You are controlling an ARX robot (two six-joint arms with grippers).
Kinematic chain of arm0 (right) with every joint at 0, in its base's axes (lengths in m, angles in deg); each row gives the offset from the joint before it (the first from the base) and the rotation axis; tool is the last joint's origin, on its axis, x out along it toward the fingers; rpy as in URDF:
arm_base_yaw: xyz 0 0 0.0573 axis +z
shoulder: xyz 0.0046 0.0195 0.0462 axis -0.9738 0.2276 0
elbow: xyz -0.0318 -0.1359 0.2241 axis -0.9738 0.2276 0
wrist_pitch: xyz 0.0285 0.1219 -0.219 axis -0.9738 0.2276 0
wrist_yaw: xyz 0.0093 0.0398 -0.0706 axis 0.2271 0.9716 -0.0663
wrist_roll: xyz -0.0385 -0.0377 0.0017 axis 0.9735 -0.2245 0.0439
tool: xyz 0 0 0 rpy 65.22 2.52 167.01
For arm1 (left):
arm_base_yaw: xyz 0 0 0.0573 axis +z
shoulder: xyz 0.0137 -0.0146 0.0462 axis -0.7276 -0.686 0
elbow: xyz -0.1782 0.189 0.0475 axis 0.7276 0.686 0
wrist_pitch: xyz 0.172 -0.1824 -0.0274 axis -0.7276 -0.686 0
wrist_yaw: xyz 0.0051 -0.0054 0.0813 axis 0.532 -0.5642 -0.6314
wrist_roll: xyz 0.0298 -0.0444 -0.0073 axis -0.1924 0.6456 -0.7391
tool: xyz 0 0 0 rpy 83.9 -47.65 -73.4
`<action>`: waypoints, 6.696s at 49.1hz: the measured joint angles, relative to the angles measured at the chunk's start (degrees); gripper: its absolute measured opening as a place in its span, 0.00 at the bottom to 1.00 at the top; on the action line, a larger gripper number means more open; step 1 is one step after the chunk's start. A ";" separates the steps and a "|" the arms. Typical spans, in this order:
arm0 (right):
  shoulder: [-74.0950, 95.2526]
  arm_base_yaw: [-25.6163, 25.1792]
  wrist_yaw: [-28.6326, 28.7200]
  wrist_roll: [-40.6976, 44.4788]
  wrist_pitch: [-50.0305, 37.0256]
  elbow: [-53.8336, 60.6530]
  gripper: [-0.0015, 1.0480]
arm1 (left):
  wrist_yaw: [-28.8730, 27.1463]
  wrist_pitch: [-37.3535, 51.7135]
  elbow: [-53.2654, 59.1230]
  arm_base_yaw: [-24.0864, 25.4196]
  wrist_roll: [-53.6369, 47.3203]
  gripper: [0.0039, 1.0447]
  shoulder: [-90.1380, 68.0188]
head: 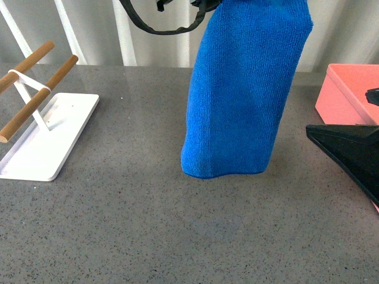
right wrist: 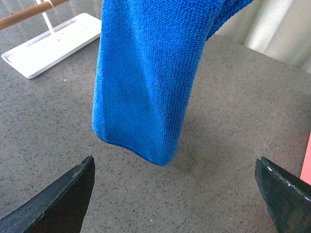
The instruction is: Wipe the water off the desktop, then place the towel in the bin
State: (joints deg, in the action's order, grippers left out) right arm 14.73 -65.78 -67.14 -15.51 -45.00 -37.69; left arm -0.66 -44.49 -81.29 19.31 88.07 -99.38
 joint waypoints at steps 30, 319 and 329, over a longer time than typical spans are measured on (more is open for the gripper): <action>18.86 2.47 0.07 6.19 -21.57 -5.14 0.93 | -0.94 -1.27 -0.04 -0.94 1.49 0.05 1.60; 43.58 -1.77 -13.40 -18.12 -5.16 -21.75 0.03 | -16.96 -26.25 70.36 27.41 -24.35 0.96 109.50; 49.83 0.55 -14.95 -21.75 -0.07 -28.20 0.03 | -16.96 -26.25 70.34 27.41 -24.33 0.94 109.53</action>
State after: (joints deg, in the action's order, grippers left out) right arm 64.56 -65.23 -82.09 -37.25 -45.06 -65.88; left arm -17.62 -70.74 -10.95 46.72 63.75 10.15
